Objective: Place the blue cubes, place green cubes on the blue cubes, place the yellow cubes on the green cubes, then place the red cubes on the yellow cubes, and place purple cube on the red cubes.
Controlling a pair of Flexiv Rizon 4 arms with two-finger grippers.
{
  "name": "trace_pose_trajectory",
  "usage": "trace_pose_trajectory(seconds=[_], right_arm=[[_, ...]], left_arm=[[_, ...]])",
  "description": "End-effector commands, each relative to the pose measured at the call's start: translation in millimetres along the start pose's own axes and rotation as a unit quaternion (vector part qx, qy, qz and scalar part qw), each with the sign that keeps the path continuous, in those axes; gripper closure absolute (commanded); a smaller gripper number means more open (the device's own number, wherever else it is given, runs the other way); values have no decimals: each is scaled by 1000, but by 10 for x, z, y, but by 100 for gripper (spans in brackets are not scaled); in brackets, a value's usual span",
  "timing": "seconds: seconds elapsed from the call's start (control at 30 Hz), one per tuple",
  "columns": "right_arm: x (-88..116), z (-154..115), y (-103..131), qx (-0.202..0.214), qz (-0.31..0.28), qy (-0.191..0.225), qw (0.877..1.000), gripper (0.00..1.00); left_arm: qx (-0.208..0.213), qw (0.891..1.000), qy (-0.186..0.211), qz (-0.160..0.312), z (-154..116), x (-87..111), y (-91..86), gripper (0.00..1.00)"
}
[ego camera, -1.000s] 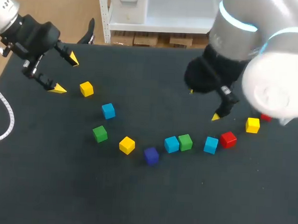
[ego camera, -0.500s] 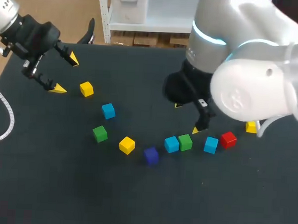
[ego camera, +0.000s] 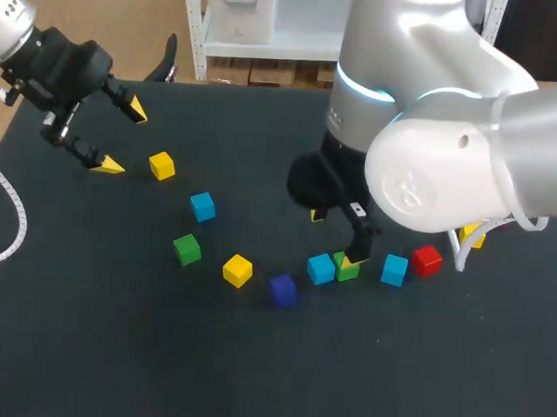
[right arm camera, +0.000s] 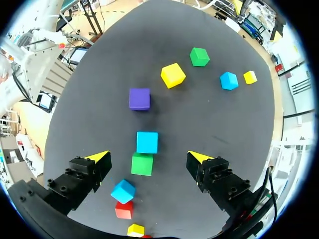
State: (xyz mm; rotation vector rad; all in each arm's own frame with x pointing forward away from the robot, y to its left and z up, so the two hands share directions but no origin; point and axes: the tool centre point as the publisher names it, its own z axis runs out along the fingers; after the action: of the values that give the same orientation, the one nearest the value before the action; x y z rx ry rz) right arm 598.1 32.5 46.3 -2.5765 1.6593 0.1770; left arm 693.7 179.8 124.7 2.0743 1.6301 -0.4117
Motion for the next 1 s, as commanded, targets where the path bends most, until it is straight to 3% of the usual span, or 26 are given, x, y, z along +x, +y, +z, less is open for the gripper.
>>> trace_pose_trajectory(seconds=[0.03,0.7,0.77,0.83,0.87,1.0], right_arm=[[-26,75,33,-1,2,-4,1000,0],[-89,442,58,-26,9,2,1000,1],[-96,472,55,-28,4,3,1000,10],[-99,487,49,-29,3,5,1000,25],[-98,491,45,-29,2,6,1000,49],[-84,503,30,-29,4,8,1000,67]], left_arm=[[-1,1000,0,1,0,2,-3,0],[-1,1000,0,1,0,2,-3,0],[-1,1000,0,1,0,2,-3,0],[-1,1000,0,1,0,2,-3,0],[-1,1000,0,1,0,2,-3,0],[-1,1000,0,1,0,2,-3,0]])
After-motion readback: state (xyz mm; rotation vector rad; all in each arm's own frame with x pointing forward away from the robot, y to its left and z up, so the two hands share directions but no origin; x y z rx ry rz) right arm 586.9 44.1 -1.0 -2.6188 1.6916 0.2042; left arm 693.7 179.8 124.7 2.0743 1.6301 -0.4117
